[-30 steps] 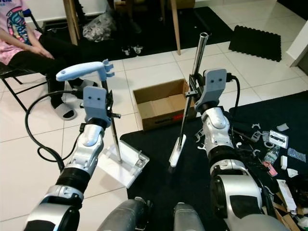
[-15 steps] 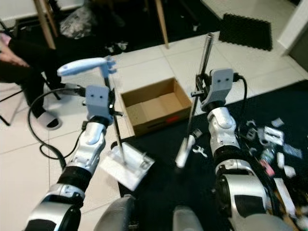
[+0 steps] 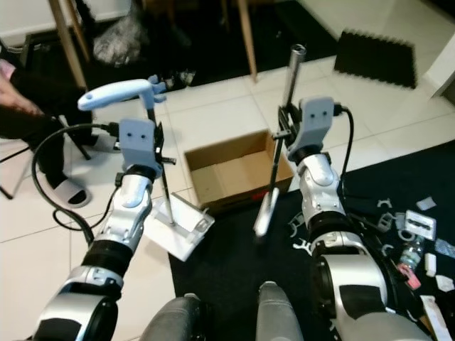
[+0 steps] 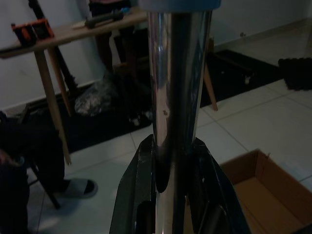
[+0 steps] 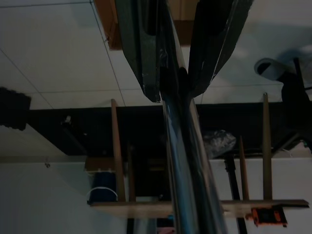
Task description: Sweep floor
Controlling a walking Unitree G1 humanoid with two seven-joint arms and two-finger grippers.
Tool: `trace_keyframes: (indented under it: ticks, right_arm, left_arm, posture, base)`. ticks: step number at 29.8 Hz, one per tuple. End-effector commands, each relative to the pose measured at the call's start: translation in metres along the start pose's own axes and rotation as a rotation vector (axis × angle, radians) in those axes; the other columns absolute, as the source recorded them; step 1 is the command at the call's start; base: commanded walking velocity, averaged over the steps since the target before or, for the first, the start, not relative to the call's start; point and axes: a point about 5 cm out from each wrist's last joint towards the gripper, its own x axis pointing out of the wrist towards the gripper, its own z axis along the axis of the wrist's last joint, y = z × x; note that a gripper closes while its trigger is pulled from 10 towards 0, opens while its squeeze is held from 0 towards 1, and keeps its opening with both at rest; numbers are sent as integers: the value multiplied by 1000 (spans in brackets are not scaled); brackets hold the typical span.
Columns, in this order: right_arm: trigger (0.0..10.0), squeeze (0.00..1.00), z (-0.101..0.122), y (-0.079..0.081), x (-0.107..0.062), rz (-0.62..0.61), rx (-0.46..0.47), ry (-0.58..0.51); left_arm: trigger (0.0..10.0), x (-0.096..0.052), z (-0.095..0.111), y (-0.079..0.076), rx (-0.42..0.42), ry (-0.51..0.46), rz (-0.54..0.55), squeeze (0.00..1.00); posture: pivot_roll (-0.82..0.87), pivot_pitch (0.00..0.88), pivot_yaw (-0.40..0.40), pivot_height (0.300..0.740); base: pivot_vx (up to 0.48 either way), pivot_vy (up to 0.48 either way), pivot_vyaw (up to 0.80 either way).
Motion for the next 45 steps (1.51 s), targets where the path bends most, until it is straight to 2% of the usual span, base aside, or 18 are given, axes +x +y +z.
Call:
trace_keyframes:
  ticks: [1,10,17,21,23,28,35,40,45]
  right_arm:
    - [10000,0,4,-2,0,-9,5,-25]
    - [10000,0,4,-2,1,-6,6,-24]
    - [10000,0,4,-2,0,-7,4,-22]
    - [10000,0,4,-2,0,-8,4,-22]
    - [10000,0,4,-1,1,-7,7,-23]
    - [10000,0,4,0,1,-7,9,-24]
    - [10000,0,3,-4,-1,-17,4,-21]
    - [10000,0,3,-4,-1,-21,4,-23]
    - [10000,0,4,-2,0,-18,7,-25]
  left_arm:
    - [10000,1,6,2,11,-34,1,0]
    - [10000,1,5,2,14,-30,2,0]
    - [10000,0,-5,1,77,27,-23,0]
    - [10000,6,-1,4,94,23,-25,0]
    - [10000,13,5,8,98,7,-24,0]
    - [10000,19,9,11,98,-3,-22,0]
    - [10000,13,2,14,90,5,-13,0]
    - [10000,2,-17,15,145,49,-36,0]
    - [10000,3,-18,15,140,54,-35,0]
  posture:
    - [18,73,14,740]
    - [19,75,13,740]
    - [19,77,13,740]
    - [21,77,14,740]
    - [20,76,16,740]
    - [17,77,18,740]
    - [15,82,21,740]
    - [17,82,22,740]
    - [17,82,19,740]
  base:
    - [0,0,0]
    - [0,0,0]
    - [0,0,0]
    - [0,0,0]
    - [0,0,0]
    - [0,0,0]
    - [0,0,0]
    - [0,0,0]
    - [0,0,0]
